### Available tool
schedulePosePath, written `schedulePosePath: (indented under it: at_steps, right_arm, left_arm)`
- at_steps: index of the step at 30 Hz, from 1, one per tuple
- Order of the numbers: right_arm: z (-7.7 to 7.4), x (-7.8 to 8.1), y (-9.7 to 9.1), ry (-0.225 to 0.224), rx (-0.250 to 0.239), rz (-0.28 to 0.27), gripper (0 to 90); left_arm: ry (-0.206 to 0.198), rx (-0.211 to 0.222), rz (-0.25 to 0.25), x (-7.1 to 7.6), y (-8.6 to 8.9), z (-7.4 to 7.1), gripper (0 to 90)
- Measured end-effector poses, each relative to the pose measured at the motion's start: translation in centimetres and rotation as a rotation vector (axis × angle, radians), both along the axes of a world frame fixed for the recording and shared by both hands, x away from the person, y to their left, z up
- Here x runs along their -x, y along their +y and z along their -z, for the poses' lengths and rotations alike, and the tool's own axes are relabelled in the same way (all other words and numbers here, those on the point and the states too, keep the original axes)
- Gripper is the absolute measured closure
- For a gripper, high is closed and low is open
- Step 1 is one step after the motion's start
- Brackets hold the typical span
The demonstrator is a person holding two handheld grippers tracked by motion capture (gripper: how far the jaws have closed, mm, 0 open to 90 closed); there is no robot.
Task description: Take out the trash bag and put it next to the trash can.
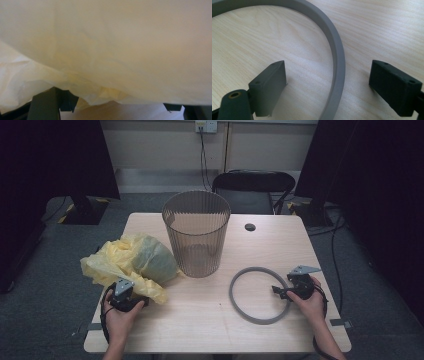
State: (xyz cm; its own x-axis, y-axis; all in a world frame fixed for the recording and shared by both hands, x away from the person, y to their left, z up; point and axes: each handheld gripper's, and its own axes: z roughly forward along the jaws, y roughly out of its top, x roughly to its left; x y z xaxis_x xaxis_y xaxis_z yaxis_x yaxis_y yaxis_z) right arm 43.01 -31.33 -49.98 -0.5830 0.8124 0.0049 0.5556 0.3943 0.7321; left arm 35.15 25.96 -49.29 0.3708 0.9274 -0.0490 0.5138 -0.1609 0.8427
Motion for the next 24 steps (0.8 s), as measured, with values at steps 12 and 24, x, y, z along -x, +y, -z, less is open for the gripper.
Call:
schedulePosePath:
  at_steps: [12, 24]
  right_arm:
    - [0.0, 0.0, 0.0, 0.000, -0.001, 0.001, 13.4]
    - [0.0, 0.0, 0.0, -0.001, -0.001, 0.005, 13.5]
  left_arm:
    - [0.052, -0.061, 0.009, 1.6, -0.1, 0.4, 27.6]
    - [0.113, -0.114, 0.039, 2.9, -0.4, 0.8, 23.9]
